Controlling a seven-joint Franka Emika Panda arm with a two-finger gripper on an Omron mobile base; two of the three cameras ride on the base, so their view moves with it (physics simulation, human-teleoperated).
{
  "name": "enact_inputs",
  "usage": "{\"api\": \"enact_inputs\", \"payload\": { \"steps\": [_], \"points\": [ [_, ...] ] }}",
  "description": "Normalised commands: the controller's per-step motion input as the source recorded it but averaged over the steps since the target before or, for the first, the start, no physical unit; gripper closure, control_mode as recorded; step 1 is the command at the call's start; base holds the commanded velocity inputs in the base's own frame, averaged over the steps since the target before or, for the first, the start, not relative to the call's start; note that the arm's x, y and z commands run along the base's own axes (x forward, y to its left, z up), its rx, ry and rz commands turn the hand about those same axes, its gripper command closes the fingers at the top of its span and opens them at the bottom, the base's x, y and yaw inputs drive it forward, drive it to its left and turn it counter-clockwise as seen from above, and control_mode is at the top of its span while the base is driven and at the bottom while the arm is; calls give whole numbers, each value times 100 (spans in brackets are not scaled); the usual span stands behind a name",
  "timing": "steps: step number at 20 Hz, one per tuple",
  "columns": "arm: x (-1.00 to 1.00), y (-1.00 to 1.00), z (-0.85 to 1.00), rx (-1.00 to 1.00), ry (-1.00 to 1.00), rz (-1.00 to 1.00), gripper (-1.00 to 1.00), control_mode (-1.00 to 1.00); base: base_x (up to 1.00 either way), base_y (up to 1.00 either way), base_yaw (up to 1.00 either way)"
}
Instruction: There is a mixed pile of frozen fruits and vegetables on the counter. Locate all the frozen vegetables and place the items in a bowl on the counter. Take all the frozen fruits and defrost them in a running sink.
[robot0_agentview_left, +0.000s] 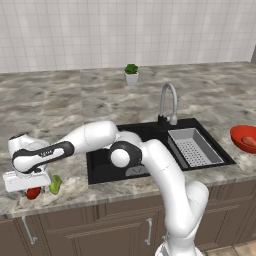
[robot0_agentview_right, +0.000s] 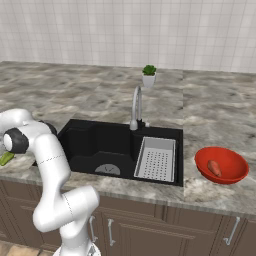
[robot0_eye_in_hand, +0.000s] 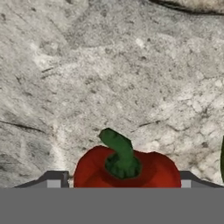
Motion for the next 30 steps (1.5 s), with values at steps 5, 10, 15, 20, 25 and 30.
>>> {"api": "enact_inputs", "payload": {
  "steps": [5, 10, 15, 20, 25, 30],
  "points": [
    [-4, 0, 7, 1, -1, 0, 100, -100, 0, 0, 0],
    [0, -19, 49, 0, 5, 0, 100, -100, 0, 0, 0],
    [-1, -28, 54, 0, -2, 0, 100, -100, 0, 0, 0],
    [-4, -38, 47, 0, -9, 5, 100, -100, 0, 0, 0],
    [0, -53, 45, 0, -10, 1, 100, -100, 0, 0, 0],
    [-19, -88, 14, 10, -17, 0, 100, -100, 0, 0, 0]
  ]
}}
